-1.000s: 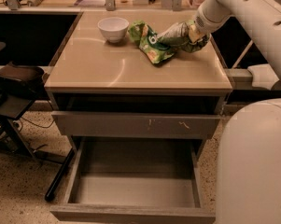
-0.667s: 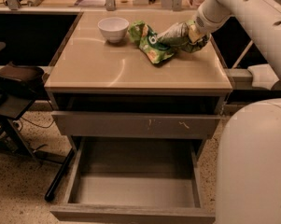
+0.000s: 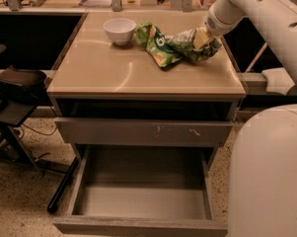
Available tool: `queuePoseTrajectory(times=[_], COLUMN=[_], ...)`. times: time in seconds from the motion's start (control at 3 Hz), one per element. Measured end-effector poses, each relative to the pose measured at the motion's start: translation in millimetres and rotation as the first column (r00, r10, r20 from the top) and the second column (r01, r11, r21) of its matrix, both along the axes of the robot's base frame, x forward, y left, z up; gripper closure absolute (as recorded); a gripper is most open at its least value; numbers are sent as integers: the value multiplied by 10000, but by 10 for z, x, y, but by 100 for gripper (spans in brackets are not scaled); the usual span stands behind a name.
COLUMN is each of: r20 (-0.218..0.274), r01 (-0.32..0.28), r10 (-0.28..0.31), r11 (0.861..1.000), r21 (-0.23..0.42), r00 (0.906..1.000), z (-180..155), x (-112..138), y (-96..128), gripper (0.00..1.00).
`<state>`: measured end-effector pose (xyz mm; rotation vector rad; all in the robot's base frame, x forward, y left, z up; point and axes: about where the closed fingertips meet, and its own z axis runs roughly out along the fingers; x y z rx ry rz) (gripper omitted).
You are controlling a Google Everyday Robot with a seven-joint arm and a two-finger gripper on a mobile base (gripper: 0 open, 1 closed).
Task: Pick green jalapeno chip bag from middle drawer and place on counter
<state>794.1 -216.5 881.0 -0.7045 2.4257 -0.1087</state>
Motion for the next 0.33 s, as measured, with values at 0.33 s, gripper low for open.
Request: queuePoseTrajectory(times=[0.33], r20=[0], r01=[0], r10=[0], r11=[10000], r21=[0], r00=[10000], z=[0], x=[0], y=[0], gripper=[0])
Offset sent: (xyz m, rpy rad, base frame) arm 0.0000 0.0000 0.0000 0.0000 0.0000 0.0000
